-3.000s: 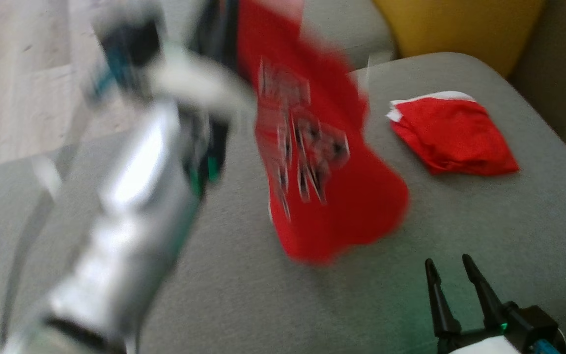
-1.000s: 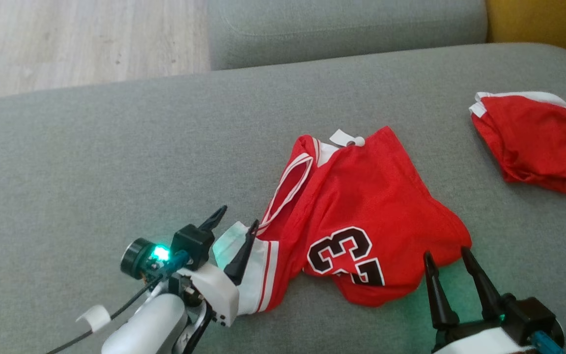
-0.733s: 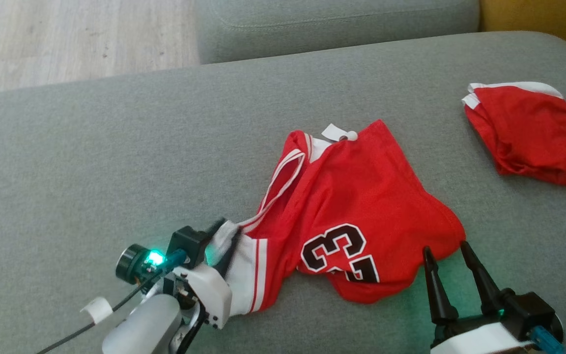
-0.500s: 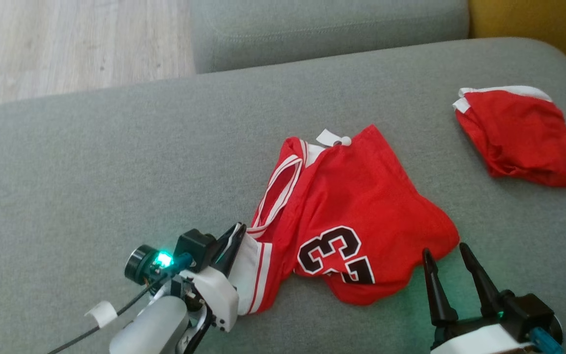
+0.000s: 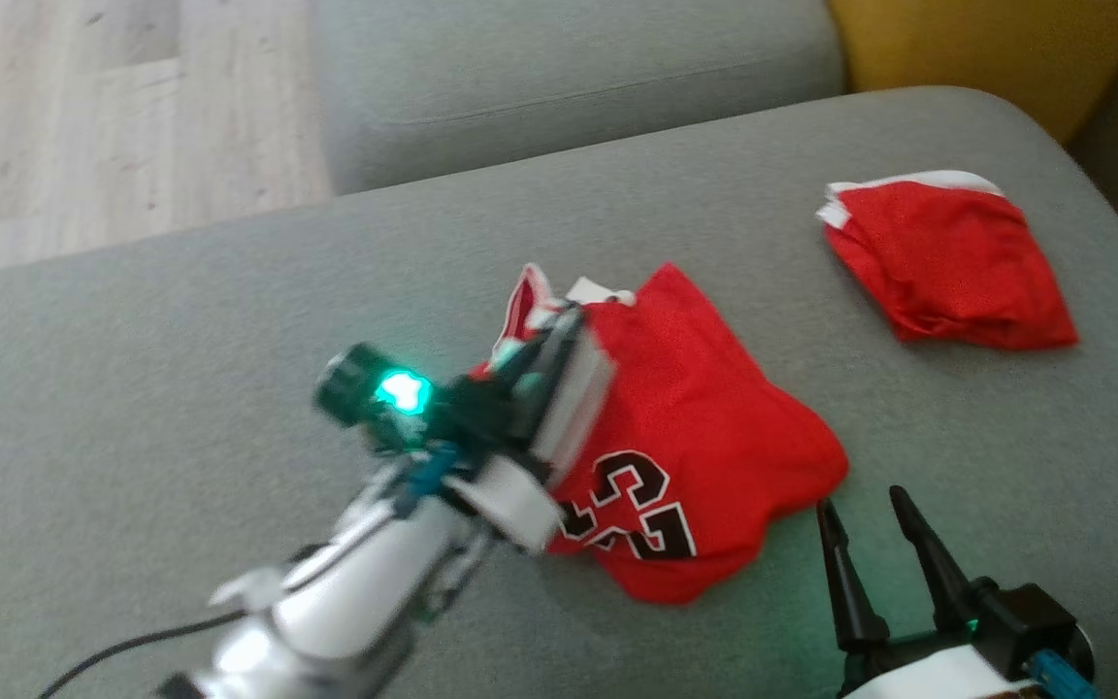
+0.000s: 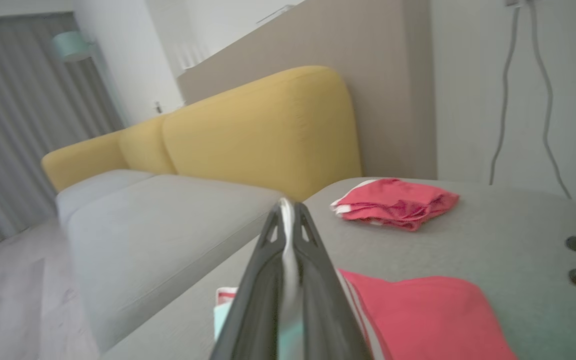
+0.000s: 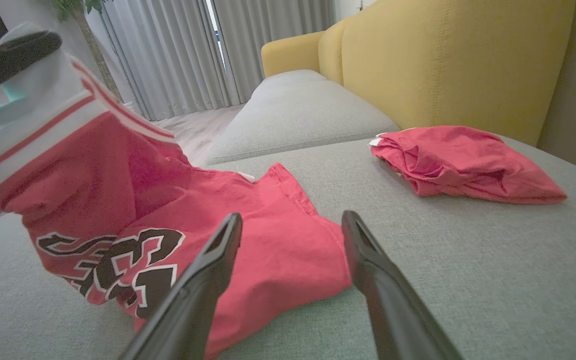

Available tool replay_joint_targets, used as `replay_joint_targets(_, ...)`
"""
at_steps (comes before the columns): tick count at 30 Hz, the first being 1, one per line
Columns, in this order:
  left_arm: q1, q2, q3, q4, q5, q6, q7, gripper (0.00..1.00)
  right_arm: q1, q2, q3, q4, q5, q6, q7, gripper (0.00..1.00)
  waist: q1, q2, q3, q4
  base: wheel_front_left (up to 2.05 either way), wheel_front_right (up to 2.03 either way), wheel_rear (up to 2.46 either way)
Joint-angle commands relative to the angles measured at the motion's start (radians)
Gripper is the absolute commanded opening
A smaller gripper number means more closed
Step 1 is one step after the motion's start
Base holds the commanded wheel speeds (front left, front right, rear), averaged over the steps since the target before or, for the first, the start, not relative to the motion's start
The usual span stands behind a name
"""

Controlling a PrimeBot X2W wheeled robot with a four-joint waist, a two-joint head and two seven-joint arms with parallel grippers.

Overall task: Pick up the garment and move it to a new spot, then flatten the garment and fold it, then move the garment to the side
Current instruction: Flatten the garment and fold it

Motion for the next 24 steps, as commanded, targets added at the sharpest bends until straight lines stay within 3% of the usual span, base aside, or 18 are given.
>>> replay_joint_targets(1, -0.048, -0.011, 0.016, -0.023, 0.014, 0.006, -0.011, 0.00, -0.022, -0.006, 0.030, -0.027, 0.008, -0.001, -0.011, 1.00, 0.0000, 0.0000, -0.002, -0.021, 0.00, 0.00, 0.00)
replay_joint_targets(6, -0.014, -0.120, -0.087, 0.052, 0.013, -0.048, -0.027, 0.00, -0.029, -0.006, 0.044, -0.028, 0.012, -0.001, -0.011, 1.00, 0.0000, 0.0000, 0.009, -0.059, 0.00, 0.00, 0.00)
replay_joint_targets(10, 0.043, -0.154, -0.173, 0.103, -0.013, -0.091, -0.040, 0.00, -0.033, -0.006, 0.037, -0.035, 0.016, -0.001, -0.011, 1.00, 0.0000, 0.0000, 0.025, -0.071, 0.00, 0.00, 0.00)
replay_joint_targets(11, 0.058, -0.157, -0.190, 0.107, -0.024, -0.099, -0.044, 0.12, -0.033, -0.006, 0.035, -0.036, 0.016, -0.001, -0.011, 1.00, 0.0000, 0.0000, 0.028, -0.070, 0.00, 0.00, 0.00)
replay_joint_targets(12, 0.073, -0.159, -0.206, 0.109, -0.038, -0.110, -0.045, 0.79, -0.032, -0.006, 0.031, -0.038, 0.017, -0.001, -0.011, 1.00, 0.0000, 0.0000, 0.030, -0.068, 0.00, 0.00, 0.00)
replay_joint_targets(13, 0.086, -0.160, -0.219, 0.101, -0.057, -0.122, -0.047, 1.00, -0.031, -0.006, 0.026, -0.041, 0.018, -0.001, -0.011, 1.00, 0.0000, 0.0000, 0.033, -0.064, 0.00, 0.00, 0.00)
replay_joint_targets(16, 0.102, -0.160, -0.245, 0.049, -0.116, -0.126, -0.051, 1.00, -0.026, -0.006, 0.009, -0.046, 0.025, -0.001, -0.011, 1.00, 0.0000, 0.0000, 0.039, -0.047, 0.00, 0.00, 0.00)
replay_joint_targets(24, 0.057, -0.141, -0.260, -0.033, -0.125, -0.062, 0.003, 1.00, -0.024, -0.006, 0.008, -0.047, 0.030, -0.001, -0.011, 1.00, 0.0000, 0.0000, 0.034, 0.004, 0.00, 0.00, 0.00)
